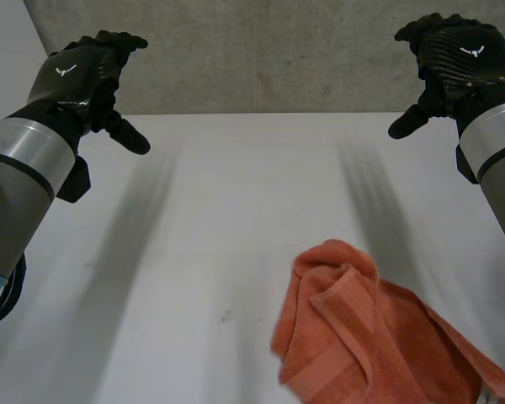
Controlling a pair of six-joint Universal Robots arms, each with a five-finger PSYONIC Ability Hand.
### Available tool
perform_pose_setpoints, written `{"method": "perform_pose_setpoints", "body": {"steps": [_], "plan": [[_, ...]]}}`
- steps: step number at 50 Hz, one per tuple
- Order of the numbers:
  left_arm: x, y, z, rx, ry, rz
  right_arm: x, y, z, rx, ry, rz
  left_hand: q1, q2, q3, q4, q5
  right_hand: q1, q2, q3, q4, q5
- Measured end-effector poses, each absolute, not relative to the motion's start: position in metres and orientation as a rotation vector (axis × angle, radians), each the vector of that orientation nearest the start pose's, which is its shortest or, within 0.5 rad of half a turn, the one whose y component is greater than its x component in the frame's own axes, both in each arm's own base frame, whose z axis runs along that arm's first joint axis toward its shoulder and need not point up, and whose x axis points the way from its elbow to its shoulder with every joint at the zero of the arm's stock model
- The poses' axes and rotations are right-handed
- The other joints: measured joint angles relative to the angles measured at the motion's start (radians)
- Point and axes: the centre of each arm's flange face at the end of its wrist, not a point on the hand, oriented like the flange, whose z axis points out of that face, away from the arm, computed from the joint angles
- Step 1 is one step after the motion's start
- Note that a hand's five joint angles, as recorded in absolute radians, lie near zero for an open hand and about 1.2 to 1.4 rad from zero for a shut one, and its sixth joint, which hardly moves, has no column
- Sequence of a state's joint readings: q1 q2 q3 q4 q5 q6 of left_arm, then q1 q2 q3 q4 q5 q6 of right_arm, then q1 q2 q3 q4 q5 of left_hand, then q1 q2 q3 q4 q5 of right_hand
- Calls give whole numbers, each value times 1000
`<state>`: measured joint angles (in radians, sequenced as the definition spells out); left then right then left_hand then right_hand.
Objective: Fold the laundry
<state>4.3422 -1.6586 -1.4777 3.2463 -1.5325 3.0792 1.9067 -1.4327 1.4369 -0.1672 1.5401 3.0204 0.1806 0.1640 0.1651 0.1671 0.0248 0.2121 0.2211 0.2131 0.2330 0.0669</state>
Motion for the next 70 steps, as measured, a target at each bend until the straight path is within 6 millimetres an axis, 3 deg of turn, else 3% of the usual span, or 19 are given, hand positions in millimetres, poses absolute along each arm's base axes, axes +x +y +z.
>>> {"method": "perform_pose_setpoints", "body": {"steps": [15,22,27,35,37,43,50,57,58,61,63,70], "plan": [[-250,-261,319,426,2347,-2559,243,-288,323,-484,1861,-2240,0,0,0,0,0,0,1,0,0,0],[-264,-245,314,496,2417,-2537,244,-287,322,-540,1886,-2229,0,0,0,0,0,0,1,0,0,0],[-303,-200,295,746,2585,-2457,241,-286,310,-713,1971,-2238,0,0,0,0,0,0,1,0,0,0],[-350,-154,261,1045,2743,-2326,233,-282,281,-835,2090,-2180,0,3,3,2,0,0,1,0,0,0],[-369,-136,245,1160,2793,-2262,226,-283,270,-836,2143,-2153,0,12,9,4,0,0,1,0,0,0],[-393,-116,218,1254,2898,-2153,197,-291,243,-785,2291,-2069,26,45,44,41,0,0,1,0,0,0],[-405,-112,191,1163,3060,-2036,174,-291,218,-761,2377,-1939,166,183,182,177,145,0,1,0,0,0],[-407,-116,177,1069,3089,-1991,166,-287,204,-764,2385,-1844,293,314,313,306,273,0,1,0,0,0],[-407,-116,176,1060,3086,-1992,166,-287,203,-766,2383,-1838,429,428,426,425,393,0,1,0,0,0],[-405,-120,173,1012,3066,-1993,167,-285,200,-779,2365,-1807,542,554,553,543,510,0,1,0,0,0],[-404,-122,172,987,3054,-1993,168,-284,197,-792,2351,-1780,767,778,763,761,728,0,1,0,0,0],[-400,-124,170,956,3035,-1984,176,-282,179,-823,2340,-1636,950,1010,1009,1005,954,0,1,0,0,0]]}}
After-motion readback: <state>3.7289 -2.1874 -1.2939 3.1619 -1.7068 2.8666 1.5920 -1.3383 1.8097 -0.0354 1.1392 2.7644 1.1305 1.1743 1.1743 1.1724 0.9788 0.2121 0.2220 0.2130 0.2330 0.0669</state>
